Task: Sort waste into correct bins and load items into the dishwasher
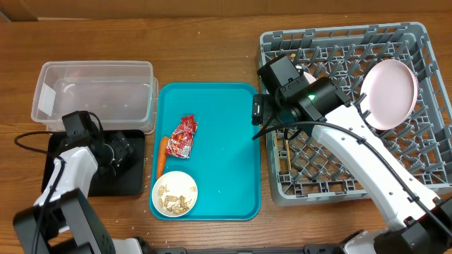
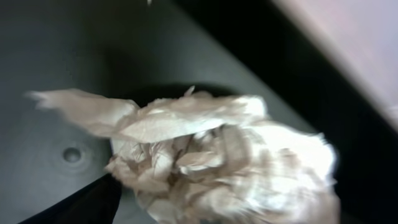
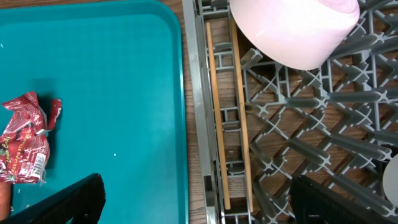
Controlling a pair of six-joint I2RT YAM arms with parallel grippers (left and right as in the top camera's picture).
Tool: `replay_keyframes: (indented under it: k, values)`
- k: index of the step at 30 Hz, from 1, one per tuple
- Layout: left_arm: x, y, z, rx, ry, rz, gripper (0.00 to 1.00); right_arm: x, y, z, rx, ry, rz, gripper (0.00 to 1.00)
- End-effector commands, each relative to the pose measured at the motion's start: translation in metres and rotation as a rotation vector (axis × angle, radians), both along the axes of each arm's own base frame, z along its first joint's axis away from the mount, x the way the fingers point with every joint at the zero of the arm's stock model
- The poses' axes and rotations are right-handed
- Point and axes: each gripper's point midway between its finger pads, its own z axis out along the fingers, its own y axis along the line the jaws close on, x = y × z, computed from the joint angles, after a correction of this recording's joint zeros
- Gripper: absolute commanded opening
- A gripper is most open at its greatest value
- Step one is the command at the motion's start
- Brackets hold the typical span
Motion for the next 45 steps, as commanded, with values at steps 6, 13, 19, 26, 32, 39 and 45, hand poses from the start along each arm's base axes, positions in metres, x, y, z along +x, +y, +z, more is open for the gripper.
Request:
replay_keyframes:
  k: [6, 13, 19, 26, 32, 39, 45]
  values:
    - [-0.005, -0.008, -0.013, -0.038, 0.051, -0.035, 0.24, 0.002, -0.001, 0.003, 0.001, -0.010, -0.002, 0.98]
    - [0.013, -0.006, 0.051, -0.078, 0.074, -0.040, 0.04, 0.002, -0.001, 0.003, 0.001, -0.011, -0.002, 0.98]
    - [0.029, 0.000, 0.131, -0.066, 0.051, -0.049, 0.04, 0.002, -0.001, 0.003, 0.001, -0.011, -0.002, 0.98]
    - [0.044, -0.002, 0.179, -0.035, -0.019, -0.084, 0.04, 0.006, 0.002, 0.005, 0.011, -0.026, -0.002, 0.98]
    - [0.045, -0.012, 0.178, -0.013, -0.002, -0.121, 0.04, 0.005, 0.001, 0.004, 0.009, -0.024, -0.002, 0.98]
    - [0.050, -0.016, 0.178, 0.010, -0.010, -0.141, 0.04, 0.005, 0.001, 0.004, 0.010, -0.025, -0.002, 0.98]
    - [0.066, -0.010, 0.159, 0.053, -0.054, -0.143, 0.04, 0.003, 0.001, 0.003, 0.008, -0.015, -0.001, 0.98]
